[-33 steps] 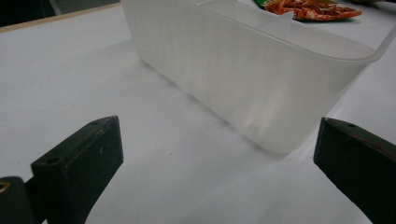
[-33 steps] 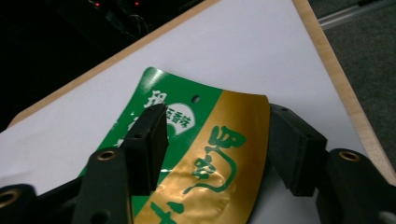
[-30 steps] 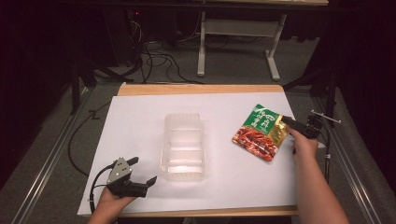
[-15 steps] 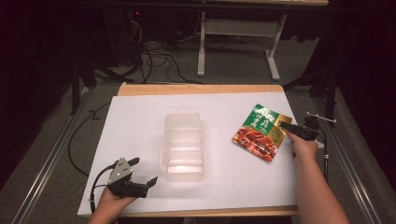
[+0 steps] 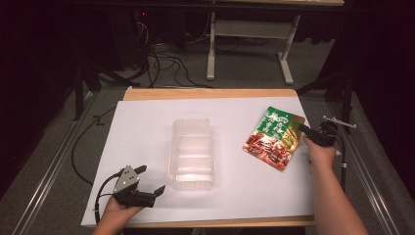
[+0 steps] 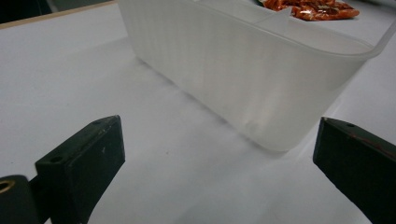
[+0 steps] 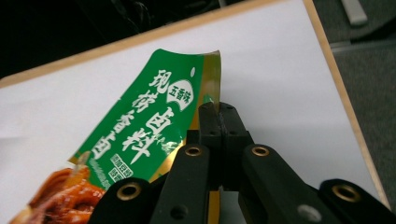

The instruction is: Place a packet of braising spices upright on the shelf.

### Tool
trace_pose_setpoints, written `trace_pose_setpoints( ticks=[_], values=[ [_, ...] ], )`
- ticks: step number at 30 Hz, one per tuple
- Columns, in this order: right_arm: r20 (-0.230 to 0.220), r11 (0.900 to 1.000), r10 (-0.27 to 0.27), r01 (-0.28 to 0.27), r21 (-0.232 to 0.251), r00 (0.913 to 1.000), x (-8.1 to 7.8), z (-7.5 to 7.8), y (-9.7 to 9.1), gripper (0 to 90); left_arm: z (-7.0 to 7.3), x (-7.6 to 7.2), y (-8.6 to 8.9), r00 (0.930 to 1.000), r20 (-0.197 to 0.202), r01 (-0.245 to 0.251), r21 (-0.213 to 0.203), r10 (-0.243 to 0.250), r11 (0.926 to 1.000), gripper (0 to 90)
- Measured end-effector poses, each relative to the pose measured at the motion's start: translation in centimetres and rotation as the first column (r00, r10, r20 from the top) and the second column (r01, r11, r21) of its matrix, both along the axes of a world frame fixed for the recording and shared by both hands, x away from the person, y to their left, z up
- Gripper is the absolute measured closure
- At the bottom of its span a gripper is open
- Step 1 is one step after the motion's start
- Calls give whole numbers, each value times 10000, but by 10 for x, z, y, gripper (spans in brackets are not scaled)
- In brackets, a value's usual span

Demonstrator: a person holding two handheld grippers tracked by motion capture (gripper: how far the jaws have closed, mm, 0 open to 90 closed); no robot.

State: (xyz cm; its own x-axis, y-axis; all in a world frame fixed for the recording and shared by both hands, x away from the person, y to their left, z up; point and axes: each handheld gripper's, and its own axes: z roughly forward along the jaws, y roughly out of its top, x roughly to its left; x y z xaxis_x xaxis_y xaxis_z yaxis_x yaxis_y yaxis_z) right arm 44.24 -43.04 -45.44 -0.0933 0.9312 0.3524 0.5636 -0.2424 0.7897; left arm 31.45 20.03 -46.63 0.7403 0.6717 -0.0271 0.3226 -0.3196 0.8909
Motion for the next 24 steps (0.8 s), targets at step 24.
trace_pose_setpoints(
  ticks=[24],
  values=[
    [3561, 9841, 1757, -1548, -868, 9178, -102, 83, 63, 900, 6, -3, 3, 9993, 347, 146, -290, -136, 9995, 28]
  ],
)
